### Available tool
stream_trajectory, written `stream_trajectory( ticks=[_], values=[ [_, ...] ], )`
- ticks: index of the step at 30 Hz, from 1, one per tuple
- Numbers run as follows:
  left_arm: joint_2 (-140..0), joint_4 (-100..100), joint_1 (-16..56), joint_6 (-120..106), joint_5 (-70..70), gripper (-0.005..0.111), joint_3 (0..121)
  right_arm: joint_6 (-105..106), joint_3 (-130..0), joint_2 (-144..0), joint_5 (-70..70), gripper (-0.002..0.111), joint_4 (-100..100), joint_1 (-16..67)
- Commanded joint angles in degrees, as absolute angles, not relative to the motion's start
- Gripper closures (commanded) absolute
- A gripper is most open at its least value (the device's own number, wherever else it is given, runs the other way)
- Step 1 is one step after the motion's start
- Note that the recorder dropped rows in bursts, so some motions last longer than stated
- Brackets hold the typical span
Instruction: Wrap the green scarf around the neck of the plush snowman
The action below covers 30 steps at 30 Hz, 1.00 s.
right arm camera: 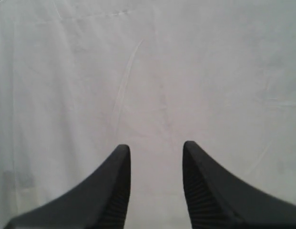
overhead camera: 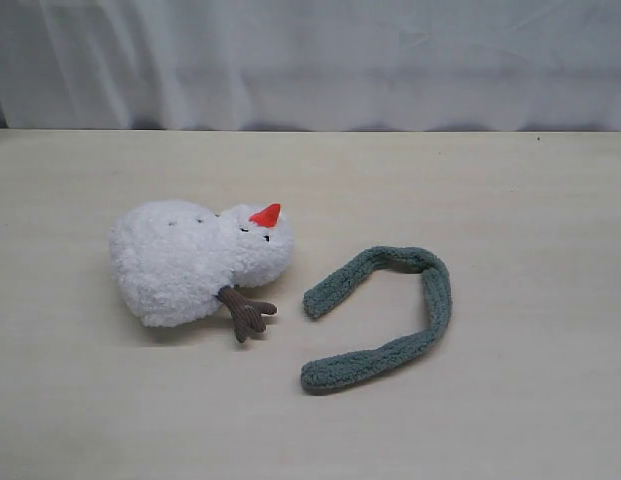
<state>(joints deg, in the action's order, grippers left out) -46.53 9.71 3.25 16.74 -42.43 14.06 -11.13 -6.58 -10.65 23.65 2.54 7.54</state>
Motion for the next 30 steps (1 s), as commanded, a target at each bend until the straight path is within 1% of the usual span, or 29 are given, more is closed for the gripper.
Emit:
stream_trajectory(
  ticks=[1,4,10,15,23,28,30],
  values=[
    [-54.9,15.5,3.4,21.9,-41.5,0.005,21.9,-11.3,-6.7,-12.2,23.3,0.072,2.6,7.4],
    [-60.1,24.0,3.4,27.0,-31.8,0.005,29.9,-11.3,-6.7,-13.4,23.3,0.072,2.6,7.4],
    [-68.1,39.0,3.4,35.8,-21.3,0.006,43.1,-11.3,-6.7,-14.6,23.1,0.072,2.6,7.4],
    [-73.6,47.0,3.4,43.6,-15.1,0.006,50.3,-11.3,-6.7,-14.6,22.4,0.072,2.6,7.4],
    [-82.2,48.9,3.4,42.8,9.5,0.006,60.1,-11.3,-6.7,-14.6,21.8,0.072,2.6,7.4],
    [-86.2,45.4,3.4,36.1,17.8,0.006,65.0,-11.3,-6.7,-14.6,21.0,0.072,2.6,7.4],
    [-87.7,40.9,3.4,30.7,21.3,0.011,67.0,-11.3,-6.7,-14.6,20.9,0.072,2.6,7.4]
  ],
)
